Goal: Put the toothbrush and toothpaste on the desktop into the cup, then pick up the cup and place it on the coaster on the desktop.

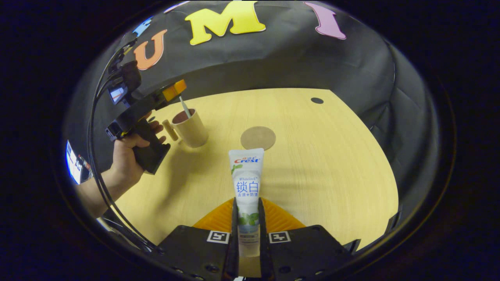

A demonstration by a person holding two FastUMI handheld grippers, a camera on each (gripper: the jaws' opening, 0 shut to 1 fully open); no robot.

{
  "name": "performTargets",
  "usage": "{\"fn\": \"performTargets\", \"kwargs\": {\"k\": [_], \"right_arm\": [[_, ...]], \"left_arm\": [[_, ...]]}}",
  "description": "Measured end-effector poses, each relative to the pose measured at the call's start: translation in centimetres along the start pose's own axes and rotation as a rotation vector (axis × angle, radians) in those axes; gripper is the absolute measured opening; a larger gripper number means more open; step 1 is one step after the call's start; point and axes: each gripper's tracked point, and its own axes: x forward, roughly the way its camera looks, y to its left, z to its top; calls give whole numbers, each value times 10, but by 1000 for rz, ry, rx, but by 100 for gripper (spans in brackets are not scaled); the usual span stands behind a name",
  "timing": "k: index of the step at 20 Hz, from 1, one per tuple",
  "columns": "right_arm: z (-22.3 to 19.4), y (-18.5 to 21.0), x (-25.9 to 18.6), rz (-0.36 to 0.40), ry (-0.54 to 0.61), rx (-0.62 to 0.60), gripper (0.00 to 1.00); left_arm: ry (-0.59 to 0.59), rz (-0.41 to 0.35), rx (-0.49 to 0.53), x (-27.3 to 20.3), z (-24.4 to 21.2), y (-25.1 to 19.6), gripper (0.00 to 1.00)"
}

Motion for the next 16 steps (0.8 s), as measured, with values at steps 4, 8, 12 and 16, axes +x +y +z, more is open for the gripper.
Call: {"fn": "performTargets", "kwargs": {"k": [4, 8, 12, 16], "right_arm": [[30, 16, -3, 36, -78, -22, 22], [101, 62, 18, 151, -247, -72, 22], [158, 112, 42, 248, -395, -153, 22], [200, 174, 62, 354, -537, -216, 22]], "left_arm": [[-18, 8, 35, -18, 19, 4, 97], [-14, 33, 73, -52, 40, 26, 97], [37, 88, 82, -85, 42, 54, 98], [72, 181, 68, -112, 46, 96, 98]]}}
